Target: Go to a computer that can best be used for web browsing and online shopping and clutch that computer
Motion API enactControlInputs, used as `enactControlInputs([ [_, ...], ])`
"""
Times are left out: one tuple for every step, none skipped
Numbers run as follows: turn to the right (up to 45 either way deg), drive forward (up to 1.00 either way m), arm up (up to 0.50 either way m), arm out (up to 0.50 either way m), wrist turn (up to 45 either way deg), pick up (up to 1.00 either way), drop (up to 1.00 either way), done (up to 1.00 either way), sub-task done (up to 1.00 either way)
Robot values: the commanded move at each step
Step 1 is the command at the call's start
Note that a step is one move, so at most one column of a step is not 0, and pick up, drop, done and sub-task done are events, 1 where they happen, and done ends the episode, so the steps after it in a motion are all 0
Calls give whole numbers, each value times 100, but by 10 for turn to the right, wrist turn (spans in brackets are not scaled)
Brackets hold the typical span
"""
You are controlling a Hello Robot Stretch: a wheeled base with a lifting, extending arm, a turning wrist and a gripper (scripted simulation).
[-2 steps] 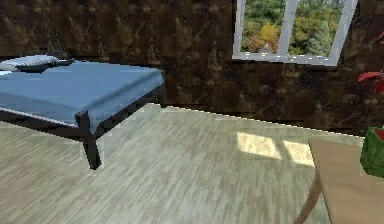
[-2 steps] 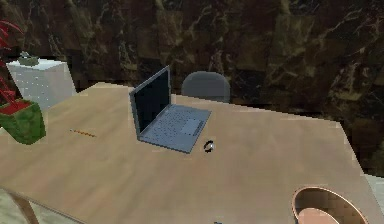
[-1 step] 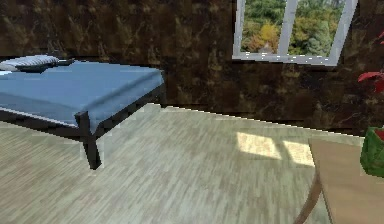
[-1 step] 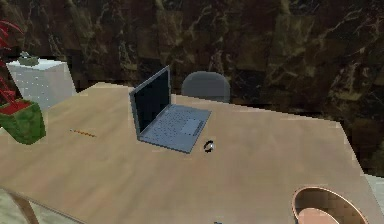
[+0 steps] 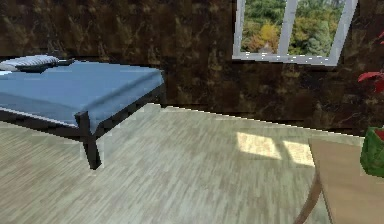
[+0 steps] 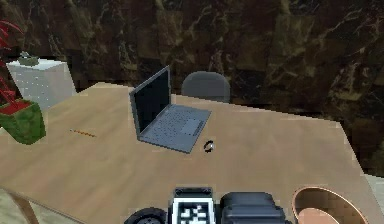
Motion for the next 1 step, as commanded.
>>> enactControlInputs([
  [0, 0, 0, 42, 0, 0, 0, 0, 0],
])
